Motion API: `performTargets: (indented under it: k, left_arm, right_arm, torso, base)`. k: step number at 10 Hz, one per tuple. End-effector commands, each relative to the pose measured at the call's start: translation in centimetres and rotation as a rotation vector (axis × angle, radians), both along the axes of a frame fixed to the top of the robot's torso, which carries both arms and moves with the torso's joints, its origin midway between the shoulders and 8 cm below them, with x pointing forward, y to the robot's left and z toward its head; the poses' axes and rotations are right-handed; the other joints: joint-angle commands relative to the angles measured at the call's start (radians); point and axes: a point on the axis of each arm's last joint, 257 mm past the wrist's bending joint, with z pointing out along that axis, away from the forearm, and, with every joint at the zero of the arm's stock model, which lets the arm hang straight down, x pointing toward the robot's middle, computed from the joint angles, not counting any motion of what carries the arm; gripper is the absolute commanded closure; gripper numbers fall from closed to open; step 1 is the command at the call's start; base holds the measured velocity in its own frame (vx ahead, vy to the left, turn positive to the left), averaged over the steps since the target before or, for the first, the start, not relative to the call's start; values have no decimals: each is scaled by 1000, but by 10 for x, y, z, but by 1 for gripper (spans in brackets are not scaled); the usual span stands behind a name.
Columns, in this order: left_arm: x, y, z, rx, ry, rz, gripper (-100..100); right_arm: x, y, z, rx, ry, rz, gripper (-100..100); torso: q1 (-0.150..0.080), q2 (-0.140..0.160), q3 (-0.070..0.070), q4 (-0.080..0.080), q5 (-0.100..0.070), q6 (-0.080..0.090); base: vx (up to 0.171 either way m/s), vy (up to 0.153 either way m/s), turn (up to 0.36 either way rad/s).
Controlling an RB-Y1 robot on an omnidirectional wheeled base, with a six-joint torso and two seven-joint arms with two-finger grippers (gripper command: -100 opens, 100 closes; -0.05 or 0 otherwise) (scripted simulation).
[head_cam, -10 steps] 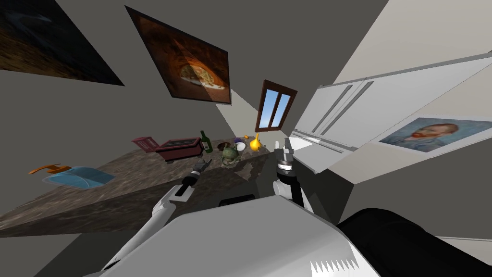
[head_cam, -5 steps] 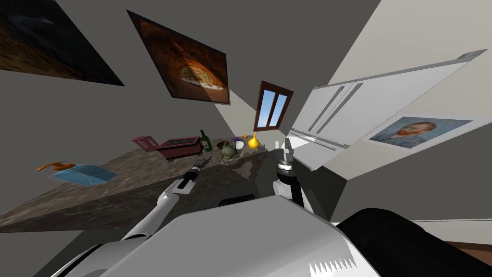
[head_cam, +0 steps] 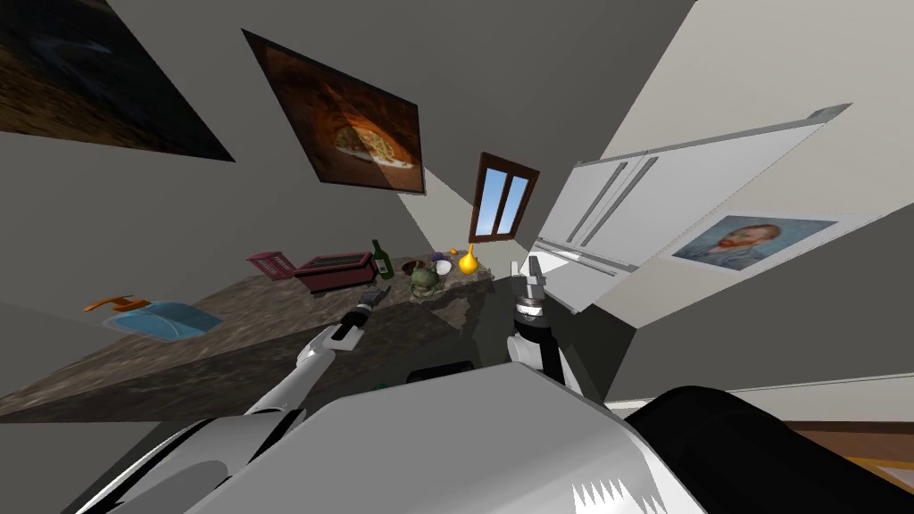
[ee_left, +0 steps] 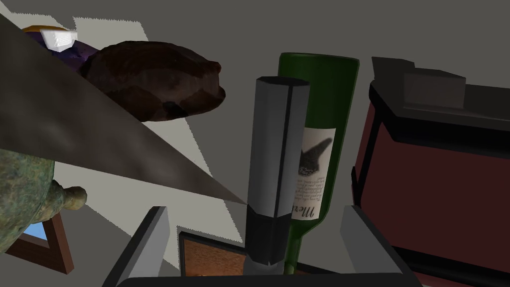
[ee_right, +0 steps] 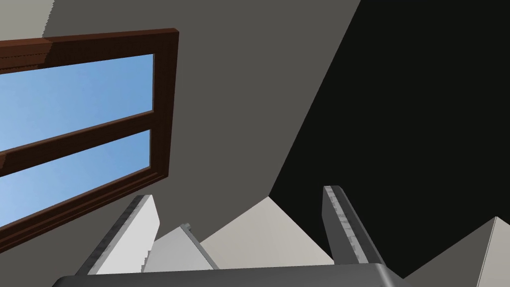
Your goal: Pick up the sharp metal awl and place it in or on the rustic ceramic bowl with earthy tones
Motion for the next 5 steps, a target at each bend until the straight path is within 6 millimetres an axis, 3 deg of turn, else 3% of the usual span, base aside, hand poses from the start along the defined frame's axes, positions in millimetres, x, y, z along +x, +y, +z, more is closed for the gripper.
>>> performTargets:
  k: [1, 5]
  left_arm:
    - [0, 0, 0, 0, 0, 0, 100]
    - [0, 0, 0, 2, 0, 0, 100]
  right_arm:
    - [0, 0, 0, 0, 0, 0, 0]
    - [0, 0, 0, 0, 0, 0, 0]
  torso:
    - [0, 0, 0, 0, 0, 0]
    - [1, -2, -1, -1, 1, 0]
  base:
    - [0, 0, 0]
    - [0, 0, 0]
